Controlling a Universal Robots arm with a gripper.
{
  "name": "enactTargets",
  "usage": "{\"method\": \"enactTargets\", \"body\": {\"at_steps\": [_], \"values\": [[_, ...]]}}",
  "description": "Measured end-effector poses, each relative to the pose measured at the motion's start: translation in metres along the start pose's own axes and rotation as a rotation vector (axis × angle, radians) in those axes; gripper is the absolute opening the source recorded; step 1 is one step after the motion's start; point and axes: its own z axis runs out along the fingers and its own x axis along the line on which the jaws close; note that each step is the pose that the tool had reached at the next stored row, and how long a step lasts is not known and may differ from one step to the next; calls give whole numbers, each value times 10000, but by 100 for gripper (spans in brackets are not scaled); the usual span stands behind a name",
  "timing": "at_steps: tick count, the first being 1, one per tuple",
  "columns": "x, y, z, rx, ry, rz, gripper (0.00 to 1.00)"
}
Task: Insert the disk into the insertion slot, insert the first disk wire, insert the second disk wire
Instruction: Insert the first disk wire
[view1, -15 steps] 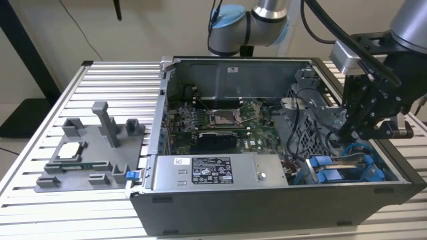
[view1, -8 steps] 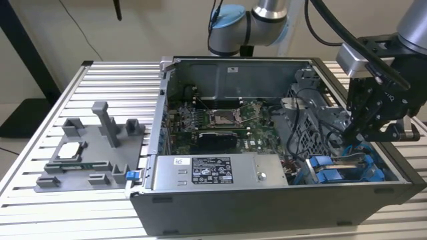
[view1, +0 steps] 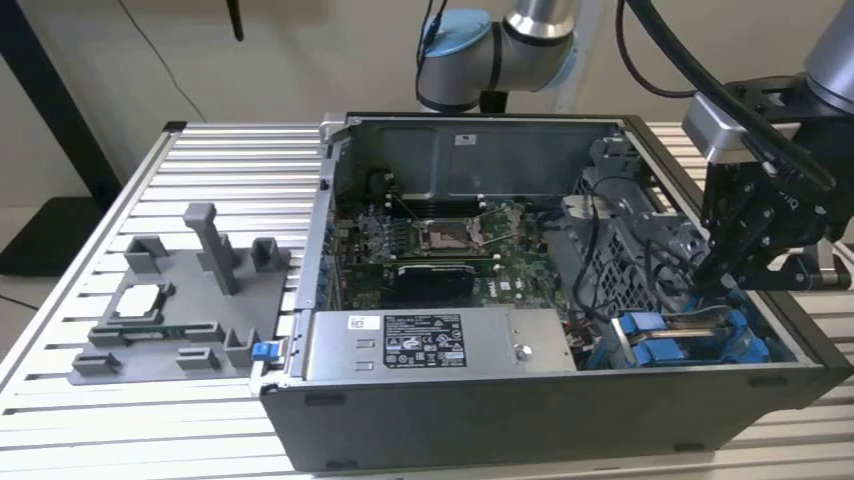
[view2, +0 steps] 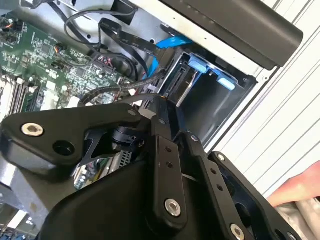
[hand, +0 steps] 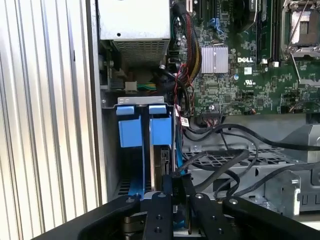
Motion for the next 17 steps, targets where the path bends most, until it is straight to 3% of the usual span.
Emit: {"method": "enactTargets", "body": {"at_steps": [11,12,13,14,17], "values": [[29,-35,21,-2,22,52,0],[29,-39,21,-59,34,54,0],[30,-46,21,-215,65,63,0],[29,-51,23,-304,72,70,0],[27,-88,33,-462,84,81,0]]}}
